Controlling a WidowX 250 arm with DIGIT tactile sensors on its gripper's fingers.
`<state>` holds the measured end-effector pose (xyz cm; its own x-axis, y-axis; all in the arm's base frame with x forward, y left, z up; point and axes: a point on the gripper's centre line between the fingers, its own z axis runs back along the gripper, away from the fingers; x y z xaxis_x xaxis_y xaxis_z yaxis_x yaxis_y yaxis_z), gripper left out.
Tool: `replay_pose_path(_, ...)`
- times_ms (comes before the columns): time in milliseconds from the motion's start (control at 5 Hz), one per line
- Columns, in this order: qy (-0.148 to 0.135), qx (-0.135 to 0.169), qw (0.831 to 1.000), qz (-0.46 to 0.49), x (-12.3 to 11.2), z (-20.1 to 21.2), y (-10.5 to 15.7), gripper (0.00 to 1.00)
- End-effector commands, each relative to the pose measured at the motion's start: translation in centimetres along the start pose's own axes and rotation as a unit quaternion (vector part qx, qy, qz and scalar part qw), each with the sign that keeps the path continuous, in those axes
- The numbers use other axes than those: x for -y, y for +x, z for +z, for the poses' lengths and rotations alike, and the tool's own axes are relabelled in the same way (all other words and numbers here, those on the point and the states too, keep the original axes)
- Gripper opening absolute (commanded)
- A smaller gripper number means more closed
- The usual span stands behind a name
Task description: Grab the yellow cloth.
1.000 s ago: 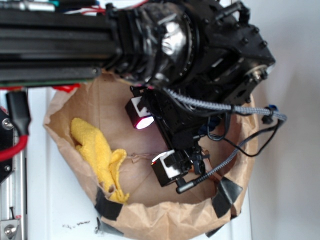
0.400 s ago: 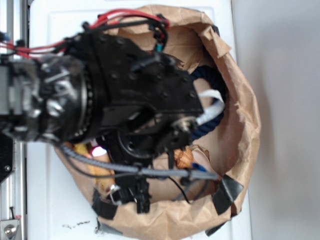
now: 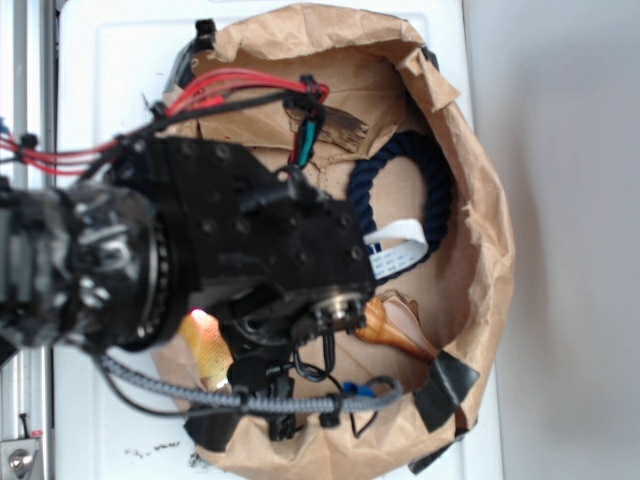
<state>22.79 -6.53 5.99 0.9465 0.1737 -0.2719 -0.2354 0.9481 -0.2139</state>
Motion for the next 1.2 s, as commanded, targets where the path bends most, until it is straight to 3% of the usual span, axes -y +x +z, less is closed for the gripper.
replay_pose_path(0, 0.014, 0.031, 0.999, -0.006, -0.2, 0.4, -1.2, 0.00)
replay_pose_path(600, -0.050, 0.071, 0.996, -0.005, -0.7, 5.8, -1.8, 0.00)
replay_pose_path(800, -0.053, 0.114, 0.992, -0.009, -0.9, 8.8, -3.2, 0.00)
replay_pose_path(1000, -0.080, 0.183, 0.979, -0.034, -1.3, 12.0, -4.7, 0.00)
